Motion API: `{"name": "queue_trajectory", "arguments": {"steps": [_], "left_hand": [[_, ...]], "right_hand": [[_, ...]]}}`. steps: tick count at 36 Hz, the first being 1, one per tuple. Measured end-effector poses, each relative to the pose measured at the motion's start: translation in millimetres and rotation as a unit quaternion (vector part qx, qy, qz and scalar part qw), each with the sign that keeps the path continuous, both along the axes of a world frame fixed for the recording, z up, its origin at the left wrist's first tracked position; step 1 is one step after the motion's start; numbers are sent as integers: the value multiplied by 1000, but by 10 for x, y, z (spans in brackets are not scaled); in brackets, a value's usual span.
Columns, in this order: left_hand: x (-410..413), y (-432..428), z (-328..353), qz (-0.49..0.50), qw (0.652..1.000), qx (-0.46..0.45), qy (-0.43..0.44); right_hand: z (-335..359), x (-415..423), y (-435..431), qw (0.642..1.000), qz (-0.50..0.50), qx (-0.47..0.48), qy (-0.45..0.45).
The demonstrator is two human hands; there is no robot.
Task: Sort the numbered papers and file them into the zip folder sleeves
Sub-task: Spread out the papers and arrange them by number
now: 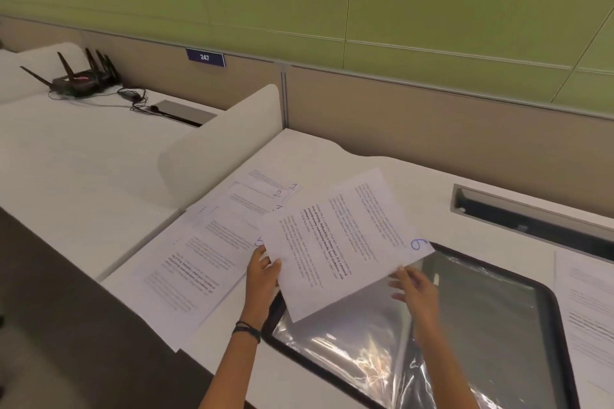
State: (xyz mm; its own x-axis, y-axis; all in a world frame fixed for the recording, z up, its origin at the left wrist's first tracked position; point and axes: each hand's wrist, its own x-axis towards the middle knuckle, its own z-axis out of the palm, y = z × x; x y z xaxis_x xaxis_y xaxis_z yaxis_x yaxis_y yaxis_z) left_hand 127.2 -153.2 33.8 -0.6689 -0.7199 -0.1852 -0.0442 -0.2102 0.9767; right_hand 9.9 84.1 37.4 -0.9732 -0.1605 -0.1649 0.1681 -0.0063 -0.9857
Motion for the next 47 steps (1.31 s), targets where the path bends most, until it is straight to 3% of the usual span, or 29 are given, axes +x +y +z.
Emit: {"name": "queue_trajectory", "arguments": {"steps": [10,14,19,38,47], "left_hand": [[708,-584,-327,130,990,15,-52],[1021,-782,-423,197,978,24,-59],[1334,-996,-481,267,960,31,-80],[1892,-1309,-566,380,913,33,-147],[1903,-1301,-605,374,908,36,-183]], "right_hand": [[-498,183,-380,979,161,99,73],[-760,312,-359,966,173,153,119],[-864,344,-406,921,157,257,247],[-983,276,-404,898,158,283,299],[-987,276,-415,898,164,283,295]]}}
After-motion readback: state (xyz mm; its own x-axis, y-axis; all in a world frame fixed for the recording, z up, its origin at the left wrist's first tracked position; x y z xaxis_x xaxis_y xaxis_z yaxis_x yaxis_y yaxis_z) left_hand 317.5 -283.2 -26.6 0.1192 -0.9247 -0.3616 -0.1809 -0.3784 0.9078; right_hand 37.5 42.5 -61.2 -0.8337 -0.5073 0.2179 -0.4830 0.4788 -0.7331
